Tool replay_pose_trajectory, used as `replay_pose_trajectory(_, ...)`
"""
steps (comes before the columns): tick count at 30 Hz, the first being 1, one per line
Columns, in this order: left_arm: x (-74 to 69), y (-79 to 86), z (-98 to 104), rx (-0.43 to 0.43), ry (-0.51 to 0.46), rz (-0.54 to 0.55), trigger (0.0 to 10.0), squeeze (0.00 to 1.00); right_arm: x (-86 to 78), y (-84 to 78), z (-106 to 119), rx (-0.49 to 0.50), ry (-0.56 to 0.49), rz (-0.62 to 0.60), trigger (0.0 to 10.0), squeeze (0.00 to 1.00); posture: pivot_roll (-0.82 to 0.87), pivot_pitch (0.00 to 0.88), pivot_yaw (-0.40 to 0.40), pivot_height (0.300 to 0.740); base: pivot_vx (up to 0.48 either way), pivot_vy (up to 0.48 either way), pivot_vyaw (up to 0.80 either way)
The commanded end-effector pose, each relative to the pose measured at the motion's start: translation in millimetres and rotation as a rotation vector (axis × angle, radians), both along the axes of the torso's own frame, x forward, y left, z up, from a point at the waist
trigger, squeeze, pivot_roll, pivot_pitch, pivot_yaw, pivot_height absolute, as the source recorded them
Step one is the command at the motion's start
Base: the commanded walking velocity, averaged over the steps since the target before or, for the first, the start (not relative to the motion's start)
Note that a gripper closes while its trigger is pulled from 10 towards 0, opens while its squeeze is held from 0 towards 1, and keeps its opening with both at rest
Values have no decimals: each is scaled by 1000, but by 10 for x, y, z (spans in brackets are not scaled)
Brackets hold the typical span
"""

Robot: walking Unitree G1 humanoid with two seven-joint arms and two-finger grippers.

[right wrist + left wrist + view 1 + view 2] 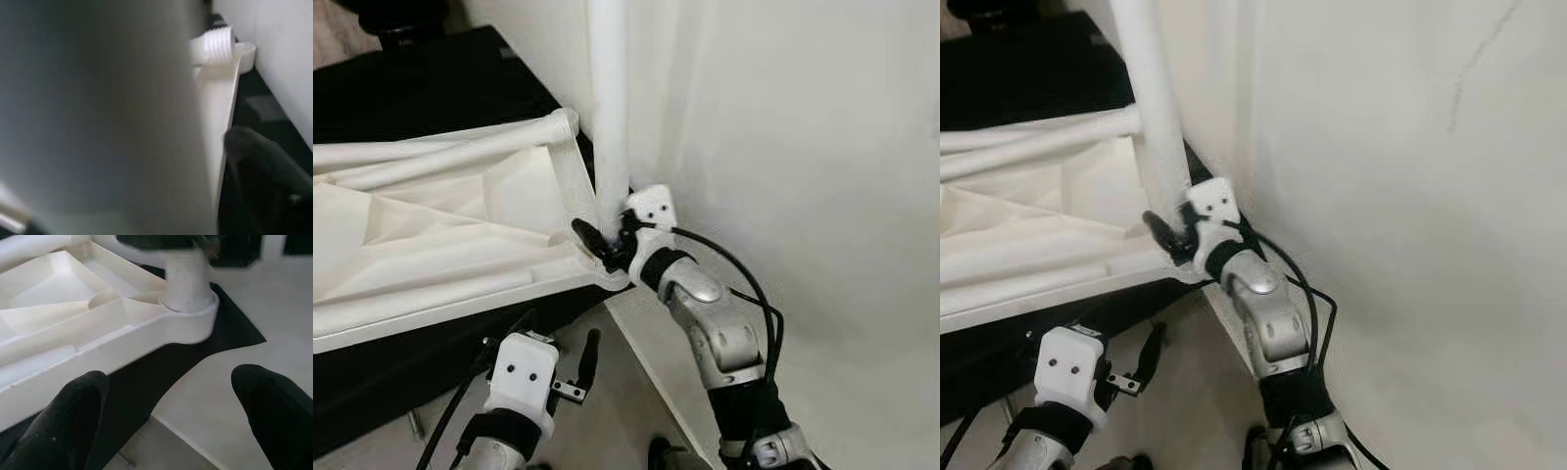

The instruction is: Building children table

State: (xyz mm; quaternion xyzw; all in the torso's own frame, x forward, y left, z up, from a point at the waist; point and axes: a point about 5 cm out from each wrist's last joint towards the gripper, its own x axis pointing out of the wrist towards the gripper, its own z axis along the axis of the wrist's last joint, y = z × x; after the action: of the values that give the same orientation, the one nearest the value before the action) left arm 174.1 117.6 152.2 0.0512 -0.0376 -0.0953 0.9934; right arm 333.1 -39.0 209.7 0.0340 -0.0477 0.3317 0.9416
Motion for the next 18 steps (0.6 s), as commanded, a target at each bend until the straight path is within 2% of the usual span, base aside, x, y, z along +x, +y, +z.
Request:
replay_pose_trajectory(1, -15, -5, -44, 1, 18, -10, 10000, 0, 1, 293, 299, 152, -61, 56, 10000, 1000, -26, 219, -32, 740, 0, 0, 0)
replay_pose_trajectory(3, -7, -3, -52, 5, 18, -10, 10000, 0, 73, 252, 387, 189, -81, 22, 10000, 1000, -25, 211, -32, 740, 0, 0, 0)
replay_pose_trajectory(4, -7, -3, -52, 5, 18, -10, 10000, 0, 73, 252, 387, 189, -81, 22, 10000, 1000, -25, 211, -32, 740, 0, 0, 0)
replay_pose_trajectory(7, 22, 8, -54, 34, 8, -2, 10000, 0, 67, 70, 352, 152, -85, -7, 10000, 1000, -36, 199, -32, 740, 0, 0, 0)
replay_pose_trajectory(8, 22, 8, -54, 34, 8, -2, 10000, 0, 67, 70, 352, 152, -85, -7, 10000, 1000, -36, 199, -32, 740, 0, 0, 0)
replay_pose_trajectory(10, 73, 31, -58, 49, 5, 3, 10000, 0, -88, -140, 199, 114, -57, 27, 10000, 1000, -60, 191, -25, 740, 0, 0, 0)
replay_pose_trajectory(14, 112, 54, -61, 61, 2, 14, 10000, 0, -207, -236, 113, 95, -46, 60, 10000, 1000, -78, 184, -15, 740, 0, 0, 0)
replay_pose_trajectory(17, 173, 85, -63, 104, -8, 25, 10000, 0, -391, -412, -45, 52, -16, 62, 10000, 1000, -87, 174, -9, 740, 0, 0, 0)
replay_pose_trajectory(18, 212, 122, -62, 123, -13, 41, 10000, 0, -448, -509, -162, 30, 15, 30, 10000, 1000, -92, 165, -4, 740, 0, 0, 0)
